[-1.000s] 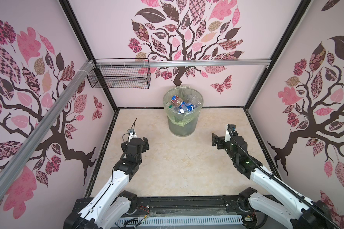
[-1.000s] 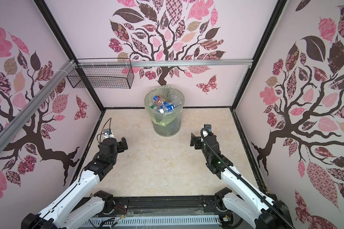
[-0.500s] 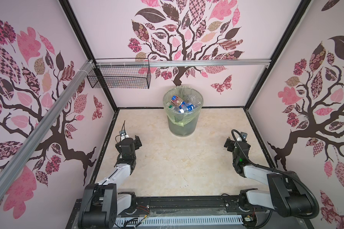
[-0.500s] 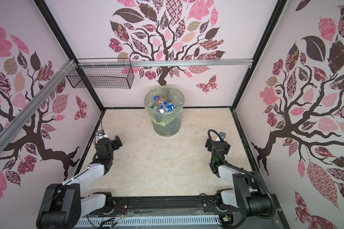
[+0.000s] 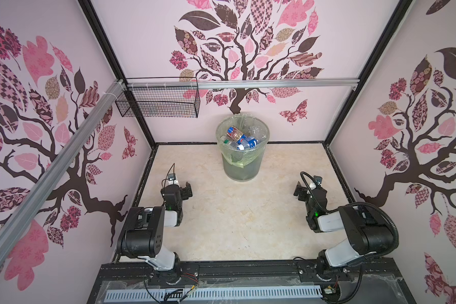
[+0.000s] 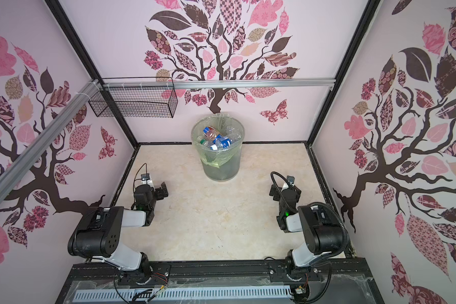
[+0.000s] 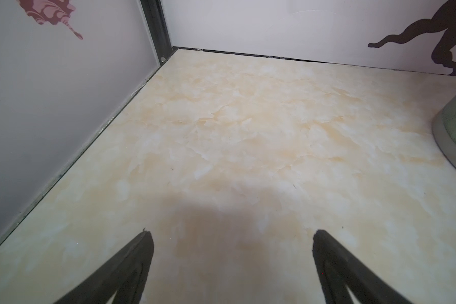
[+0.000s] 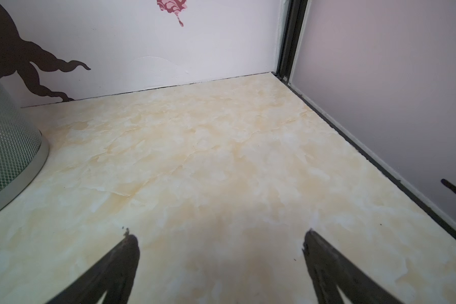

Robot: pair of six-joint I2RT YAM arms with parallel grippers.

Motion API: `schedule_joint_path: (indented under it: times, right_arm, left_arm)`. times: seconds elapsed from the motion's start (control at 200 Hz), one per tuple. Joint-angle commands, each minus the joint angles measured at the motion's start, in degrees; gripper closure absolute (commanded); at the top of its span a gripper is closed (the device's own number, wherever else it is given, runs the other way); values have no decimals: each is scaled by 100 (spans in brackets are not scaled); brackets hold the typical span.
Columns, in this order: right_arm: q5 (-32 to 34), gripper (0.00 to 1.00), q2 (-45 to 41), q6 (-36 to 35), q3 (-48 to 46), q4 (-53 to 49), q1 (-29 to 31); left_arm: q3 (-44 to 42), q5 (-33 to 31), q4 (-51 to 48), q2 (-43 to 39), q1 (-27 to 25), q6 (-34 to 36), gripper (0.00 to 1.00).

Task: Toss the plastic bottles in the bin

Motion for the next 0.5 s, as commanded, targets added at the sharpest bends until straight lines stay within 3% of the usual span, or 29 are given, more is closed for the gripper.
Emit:
schedule_joint_path:
  times: [0.0,0.07,0.495]
  right_arm:
    - [-631,0,81,-113,193,230,-76]
    - [-631,0,81,-120,200,222,-75]
    - [-626,0,33,-140,155,252,-71]
  left_arm:
    - [-81,58,753,69,4,88,2]
    - [-9,55,321,-82,4,66,2]
    - [-30,57,429,-47,5,74,2]
